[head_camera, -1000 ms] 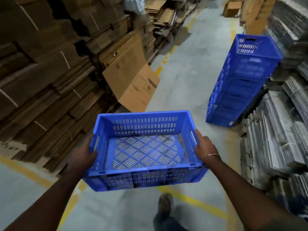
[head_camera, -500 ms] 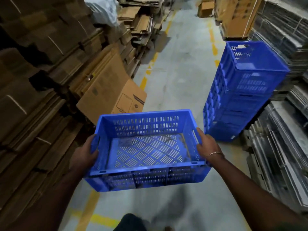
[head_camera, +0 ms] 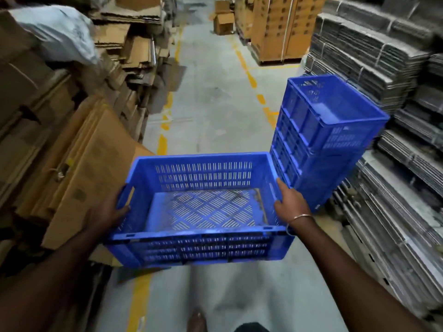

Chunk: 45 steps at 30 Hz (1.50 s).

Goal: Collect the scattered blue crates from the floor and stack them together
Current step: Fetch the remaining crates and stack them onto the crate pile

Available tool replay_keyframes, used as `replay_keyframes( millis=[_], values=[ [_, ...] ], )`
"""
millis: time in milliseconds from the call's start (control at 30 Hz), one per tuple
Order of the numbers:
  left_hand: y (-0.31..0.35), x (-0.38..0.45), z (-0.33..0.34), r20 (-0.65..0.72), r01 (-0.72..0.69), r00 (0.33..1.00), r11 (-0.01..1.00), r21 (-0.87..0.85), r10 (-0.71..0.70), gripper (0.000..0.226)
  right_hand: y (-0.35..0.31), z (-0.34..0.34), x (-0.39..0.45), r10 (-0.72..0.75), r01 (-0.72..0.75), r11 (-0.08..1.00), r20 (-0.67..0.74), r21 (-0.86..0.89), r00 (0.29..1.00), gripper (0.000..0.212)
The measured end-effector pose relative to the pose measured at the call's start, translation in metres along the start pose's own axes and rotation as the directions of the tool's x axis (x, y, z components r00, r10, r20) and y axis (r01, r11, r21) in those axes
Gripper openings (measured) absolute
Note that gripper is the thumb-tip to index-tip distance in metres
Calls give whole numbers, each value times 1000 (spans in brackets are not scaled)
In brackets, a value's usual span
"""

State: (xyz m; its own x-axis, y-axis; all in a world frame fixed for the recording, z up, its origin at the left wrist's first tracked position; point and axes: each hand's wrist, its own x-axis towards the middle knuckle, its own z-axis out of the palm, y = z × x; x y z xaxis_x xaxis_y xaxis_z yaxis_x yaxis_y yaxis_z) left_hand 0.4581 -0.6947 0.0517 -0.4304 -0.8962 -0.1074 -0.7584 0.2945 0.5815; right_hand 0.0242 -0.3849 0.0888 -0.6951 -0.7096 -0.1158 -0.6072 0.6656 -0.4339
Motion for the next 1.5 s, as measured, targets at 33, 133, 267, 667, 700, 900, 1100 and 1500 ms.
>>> replay_keyframes(
  millis=[33, 133, 267, 667, 700, 900, 1100, 1500],
  values=[
    [10, 19, -8, 14, -24, 1000, 999, -28, 24, 76, -9, -4, 10, 12, -12, 1000, -18, 5, 1000, 72],
    [35, 77, -28, 45, -118, 992, 993, 5, 118, 74, -32, -19, 34, 46, -45, 999, -55, 23, 997, 70],
    [89, 158, -37, 115, -226, 970, 969, 103, 214, 70, -54, -47, 77, 70, -64, 997, -130, 50, 989, 72],
    [229, 398, -46, 120, -385, 923, 868, 313, 366, 85, -88, -125, 225, 191, -159, 979, -310, 126, 931, 71],
    [242, 414, -46, 121, -405, 914, 862, 303, 387, 88, -91, -134, 232, 206, -169, 976, -336, 136, 919, 68],
    [337, 513, -29, 174, -443, 892, 884, 146, 418, 84, -101, -171, 286, 297, -243, 954, -454, 175, 840, 43],
    [424, 615, -8, 250, -576, 801, 813, 79, 544, 82, -106, -189, 336, 446, -374, 894, -537, 244, 716, 56],
    [617, 720, 63, 376, -828, 511, 560, -26, 773, 72, -99, -220, 377, 689, -600, 696, -602, 395, 403, 54]
  ],
)
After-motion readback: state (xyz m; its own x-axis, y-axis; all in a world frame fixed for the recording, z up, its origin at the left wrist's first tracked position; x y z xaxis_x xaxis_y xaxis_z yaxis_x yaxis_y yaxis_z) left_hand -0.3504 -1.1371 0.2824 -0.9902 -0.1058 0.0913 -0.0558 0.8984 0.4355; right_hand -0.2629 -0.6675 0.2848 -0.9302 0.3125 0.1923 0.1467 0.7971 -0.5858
